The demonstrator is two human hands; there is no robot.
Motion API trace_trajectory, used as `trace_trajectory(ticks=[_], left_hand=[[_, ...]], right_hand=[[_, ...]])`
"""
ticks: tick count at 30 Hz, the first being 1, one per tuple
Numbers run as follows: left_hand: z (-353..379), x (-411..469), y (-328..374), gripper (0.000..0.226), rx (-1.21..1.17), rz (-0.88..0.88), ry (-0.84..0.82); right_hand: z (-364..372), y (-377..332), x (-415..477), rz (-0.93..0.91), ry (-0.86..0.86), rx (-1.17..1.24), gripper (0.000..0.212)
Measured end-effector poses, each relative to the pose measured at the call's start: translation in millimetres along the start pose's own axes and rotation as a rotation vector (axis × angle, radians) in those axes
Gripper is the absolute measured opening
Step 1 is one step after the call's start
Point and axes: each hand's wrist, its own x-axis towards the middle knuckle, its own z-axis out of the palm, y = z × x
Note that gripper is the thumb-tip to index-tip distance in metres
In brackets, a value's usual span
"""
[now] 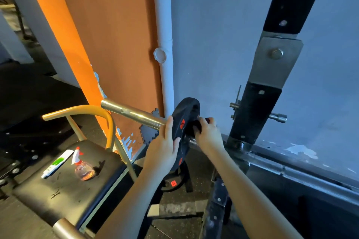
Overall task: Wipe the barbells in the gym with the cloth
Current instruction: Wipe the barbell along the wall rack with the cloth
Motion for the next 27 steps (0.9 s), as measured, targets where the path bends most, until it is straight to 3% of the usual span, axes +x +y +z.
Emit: trace_trajectory(ticks=[2,4,8,11,15,17,19,24,27], left_hand=[[3.2,0.8,-4.5,0.065,-0.012,0.001,-0.012],[4.7,0.4,-6.9,0.066,-0.011,-0.006,-0.035],[6.3,0.7,-8.1,0.067,0.009,-0.036,-0.054],[5.2,0.5,-5.9,0.067,-0.017,-0.054,-0.066],[6.6,1.5,-7.8,0.066,-0.048,-0.032,-0.055],[7.5,-0.8,-9.9,0.066,-0.036,-0.003,-0.048],[7.2,-3.9,-10.9,0.067,-0.025,0.010,-0.056],[3.6,-3.2,-8.8,0.070,-0.051,-0.028,-0.084],[2.5,-3.4,-7.6,0.070,-0.044,-0.041,-0.097]], right_hand=[[-6.2,1.5,25.2,0.124,-0.096,0.005,0.038],[-4.3,2.1,18.2,0.136,-0.052,-0.027,0.036],[23.7,-2.4,-61.2,-0.116,0.154,-0.152,0.043],[32.0,0.7,-59.5,-0.174,0.245,-0.220,0.048],[20.9,-5.5,-19.6,0.040,0.208,-0.072,0.027],[10.7,-8.6,4.9,0.236,0.152,0.033,0.030],[5.8,-12.4,10.4,0.290,0.096,0.029,0.033],[26.7,-14.8,-51.8,-0.010,0.136,-0.209,0.041],[18.2,-13.8,-47.0,-0.011,0.072,-0.306,0.043]])
